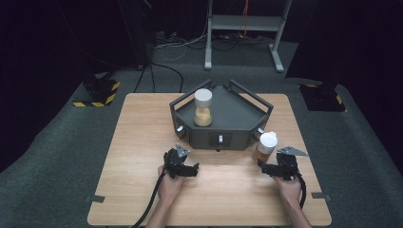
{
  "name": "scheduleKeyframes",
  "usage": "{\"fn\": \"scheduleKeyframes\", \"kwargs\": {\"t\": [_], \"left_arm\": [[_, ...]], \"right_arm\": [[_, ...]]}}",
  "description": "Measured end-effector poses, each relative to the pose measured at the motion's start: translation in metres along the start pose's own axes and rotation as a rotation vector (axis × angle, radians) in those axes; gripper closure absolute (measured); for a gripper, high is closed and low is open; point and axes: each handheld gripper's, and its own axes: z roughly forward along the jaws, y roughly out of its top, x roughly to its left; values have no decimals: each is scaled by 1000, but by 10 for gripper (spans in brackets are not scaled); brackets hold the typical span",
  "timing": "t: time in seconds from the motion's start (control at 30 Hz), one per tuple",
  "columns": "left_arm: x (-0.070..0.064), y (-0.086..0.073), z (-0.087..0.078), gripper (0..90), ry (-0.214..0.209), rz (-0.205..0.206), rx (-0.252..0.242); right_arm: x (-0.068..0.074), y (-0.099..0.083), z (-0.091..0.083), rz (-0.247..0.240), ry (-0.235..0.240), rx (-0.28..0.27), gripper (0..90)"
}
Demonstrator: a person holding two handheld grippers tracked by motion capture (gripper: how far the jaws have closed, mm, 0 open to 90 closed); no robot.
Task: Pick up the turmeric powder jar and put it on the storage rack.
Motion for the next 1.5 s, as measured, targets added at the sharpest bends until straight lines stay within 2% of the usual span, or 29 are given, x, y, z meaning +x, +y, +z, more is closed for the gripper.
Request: {"fn": "scheduleKeyframes", "kwargs": {"t": [0.17,0.53,0.87,1.5], "left_arm": [[0,0,0,70,0,-1,0],[0,0,0,70,0,-2,0],[0,0,0,70,0,-2,0],[0,0,0,70,-1,-1,0]], "right_arm": [[-2,4,3,16,5,-21,109],[-1,11,8,15,20,-50,132],[5,14,14,18,-1,-60,174],[18,14,15,-38,-42,-86,288]]}}
